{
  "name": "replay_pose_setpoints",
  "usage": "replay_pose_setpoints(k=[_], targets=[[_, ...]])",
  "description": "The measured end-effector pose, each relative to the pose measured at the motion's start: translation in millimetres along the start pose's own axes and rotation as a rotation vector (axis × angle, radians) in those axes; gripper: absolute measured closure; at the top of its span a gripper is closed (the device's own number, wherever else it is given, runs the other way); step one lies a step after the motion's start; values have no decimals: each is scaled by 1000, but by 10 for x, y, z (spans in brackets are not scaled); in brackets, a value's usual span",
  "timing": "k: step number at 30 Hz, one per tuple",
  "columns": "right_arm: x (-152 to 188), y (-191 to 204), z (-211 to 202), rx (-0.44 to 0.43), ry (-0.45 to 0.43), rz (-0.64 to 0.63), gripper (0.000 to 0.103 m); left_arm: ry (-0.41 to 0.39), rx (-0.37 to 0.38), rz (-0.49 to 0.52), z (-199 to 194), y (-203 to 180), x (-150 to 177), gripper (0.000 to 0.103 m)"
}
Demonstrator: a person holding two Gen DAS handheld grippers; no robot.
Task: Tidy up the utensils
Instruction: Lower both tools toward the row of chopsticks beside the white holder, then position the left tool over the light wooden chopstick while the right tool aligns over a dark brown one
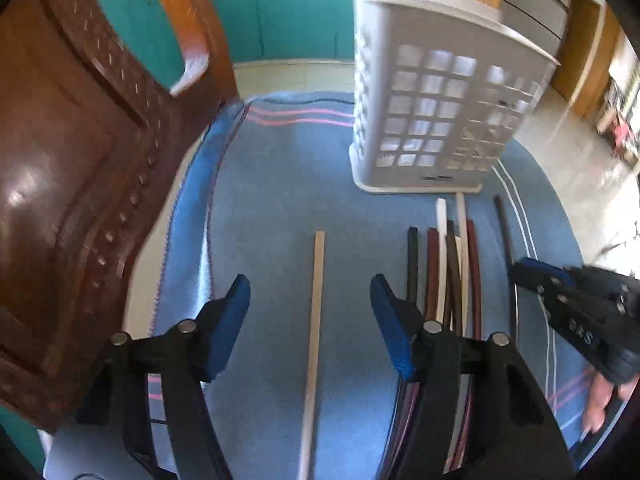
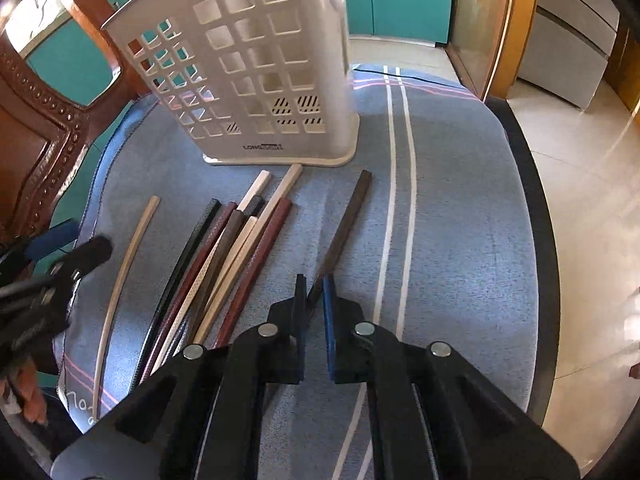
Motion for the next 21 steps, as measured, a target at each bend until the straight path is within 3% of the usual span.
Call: replay_pose_setpoints(k=[4,8,14,15,16,21], targets=[[-79,-43,2,41,-14,20,75,29,-28,-23,145,-43,18,39],[-175,28,116,53,19,11,74,39,-35,-17,198,-63,32,38],[-322,277,307,133,53,-155,75,47,-45,-10,229,-38,86,34],[-329,312,319,125,54,-177,78,48,-49,-9,236,-23,98,33],[-327,333,322,109,55,-188,88,49,-52,-10,253,-17,118,33],[-246,329,283,97,39,-195,92,66,-58,-14,361,52,154,33]])
Point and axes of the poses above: each gripper's, at about its wrist camera, not at the fingertips, and z roughly the way its jaws point, y to its left, x to its underside, the point moved 3 cm from there along z, roughly the way its jaws point, and after that the axes turned 2 degrees about x, right-handed, at the moved point
